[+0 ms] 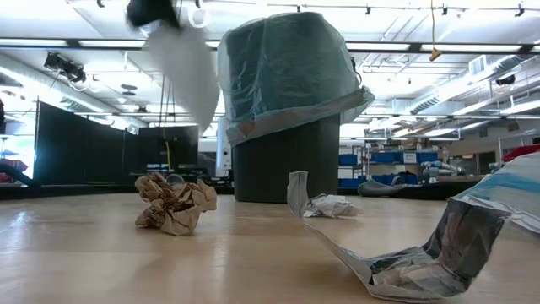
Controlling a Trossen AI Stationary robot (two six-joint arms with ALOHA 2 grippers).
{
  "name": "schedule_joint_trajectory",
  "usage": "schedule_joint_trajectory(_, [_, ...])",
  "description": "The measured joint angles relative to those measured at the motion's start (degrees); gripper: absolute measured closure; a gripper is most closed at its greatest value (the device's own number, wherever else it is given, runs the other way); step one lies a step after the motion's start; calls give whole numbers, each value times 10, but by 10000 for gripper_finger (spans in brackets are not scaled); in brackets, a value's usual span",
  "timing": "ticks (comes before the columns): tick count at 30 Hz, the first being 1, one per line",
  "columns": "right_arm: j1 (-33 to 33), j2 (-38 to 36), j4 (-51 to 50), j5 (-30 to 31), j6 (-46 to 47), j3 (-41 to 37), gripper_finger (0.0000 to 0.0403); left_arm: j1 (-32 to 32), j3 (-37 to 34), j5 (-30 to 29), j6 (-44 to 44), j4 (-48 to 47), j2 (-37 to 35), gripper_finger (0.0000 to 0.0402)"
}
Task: Place trash/remove bag and relplace
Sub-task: Put the white wipes into the trash bin
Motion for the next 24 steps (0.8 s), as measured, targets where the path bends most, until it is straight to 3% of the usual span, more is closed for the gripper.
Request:
schedule_joint_trajectory(4, [9, 0, -16, 6, 21, 0, 329, 12, 115, -37, 77, 23, 0, 400])
schedule_joint_trajectory(8, [24, 0, -17, 6, 22, 0, 329, 38, 180, -65, 162, 88, 0, 400])
schedule_joint_trajectory(15, [43, 0, -30, -5, 59, 0, 329, 95, 189, -71, 213, 241, 17, 401])
schedule_joint_trajectory(24, [81, 0, -53, 6, 131, 0, 329, 134, 188, -55, 229, 255, 125, 397])
